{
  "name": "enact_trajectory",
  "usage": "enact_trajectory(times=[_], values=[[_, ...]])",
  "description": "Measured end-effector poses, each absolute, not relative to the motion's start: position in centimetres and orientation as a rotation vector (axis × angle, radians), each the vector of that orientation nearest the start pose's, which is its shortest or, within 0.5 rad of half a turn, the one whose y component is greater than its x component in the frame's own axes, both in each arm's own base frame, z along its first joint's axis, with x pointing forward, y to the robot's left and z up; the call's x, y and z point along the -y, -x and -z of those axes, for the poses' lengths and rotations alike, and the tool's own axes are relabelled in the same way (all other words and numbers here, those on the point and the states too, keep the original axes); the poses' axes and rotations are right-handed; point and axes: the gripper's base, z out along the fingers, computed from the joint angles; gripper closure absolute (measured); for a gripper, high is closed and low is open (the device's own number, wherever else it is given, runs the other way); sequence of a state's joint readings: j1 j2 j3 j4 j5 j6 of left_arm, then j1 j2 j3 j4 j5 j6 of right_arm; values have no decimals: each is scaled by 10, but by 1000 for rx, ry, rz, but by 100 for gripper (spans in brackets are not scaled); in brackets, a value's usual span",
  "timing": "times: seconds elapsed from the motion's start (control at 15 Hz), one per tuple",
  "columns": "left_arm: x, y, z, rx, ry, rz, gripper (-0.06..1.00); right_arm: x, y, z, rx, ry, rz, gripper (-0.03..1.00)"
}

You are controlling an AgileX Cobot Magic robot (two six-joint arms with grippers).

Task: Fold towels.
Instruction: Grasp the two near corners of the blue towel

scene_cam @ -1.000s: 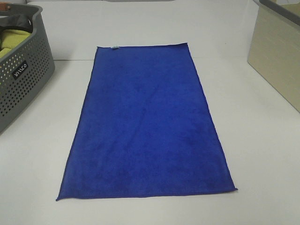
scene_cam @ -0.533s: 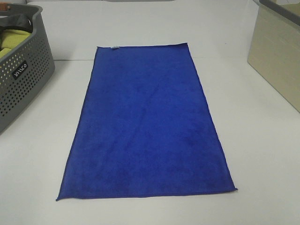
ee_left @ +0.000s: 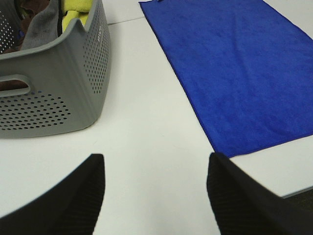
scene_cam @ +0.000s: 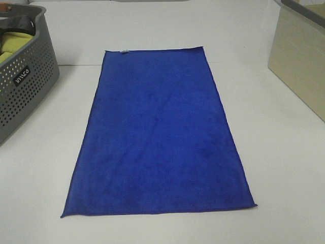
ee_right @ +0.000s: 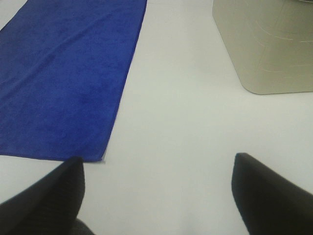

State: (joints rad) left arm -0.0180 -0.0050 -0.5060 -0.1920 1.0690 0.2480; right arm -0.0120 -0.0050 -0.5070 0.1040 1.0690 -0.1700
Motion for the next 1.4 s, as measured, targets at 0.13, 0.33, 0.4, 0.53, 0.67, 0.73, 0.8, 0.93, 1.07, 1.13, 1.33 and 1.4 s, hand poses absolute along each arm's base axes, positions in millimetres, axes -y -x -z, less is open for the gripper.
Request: enact_trajectory(times=[0.13, 0.33, 0.4, 0.53, 0.67, 0.73, 0.8, 0.93, 1.07, 1.13, 1.33, 1.4], values=[[15, 8, -279, -2008, -280, 85, 35, -8, 7, -279, -2029, 167, -10, 19], [15, 8, -279, -2008, -280, 85, 35, -8, 7, -279, -2029, 167, -10, 19], [15, 8, -280, -2007, -280, 84, 35, -8, 7, -279, -2029, 167, -10, 19], [14, 7, -290, -1926, -258, 77, 35, -7, 7, -280, -2022, 158, 1, 19], [13, 5, -301, -1817, -210, 81, 35, -7, 4, -287, -1974, 129, -1, 20], [12, 2, -310, -1718, -143, 105, 35, -6, -5, -298, -1891, 104, -11, 21], [11, -5, -313, -1679, -96, 131, 35, -7, -12, -303, -1863, 91, -27, 21], [12, -27, -314, -1675, 8, 228, 35, -8, -34, -307, -1896, 38, -89, 21], [15, -55, -315, -1712, 118, 354, 35, -8, -61, -306, -1967, -5, -130, 21], [16, -70, -314, -1748, 175, 413, 35, -9, -77, -303, -2021, -22, -153, 22], [22, -109, -298, -1925, 309, 552, 35, -10, -111, -287, -2190, -66, -194, 24], [24, -124, -287, -2021, 330, 570, 35, -11, -124, -278, -2269, -94, -228, 24]])
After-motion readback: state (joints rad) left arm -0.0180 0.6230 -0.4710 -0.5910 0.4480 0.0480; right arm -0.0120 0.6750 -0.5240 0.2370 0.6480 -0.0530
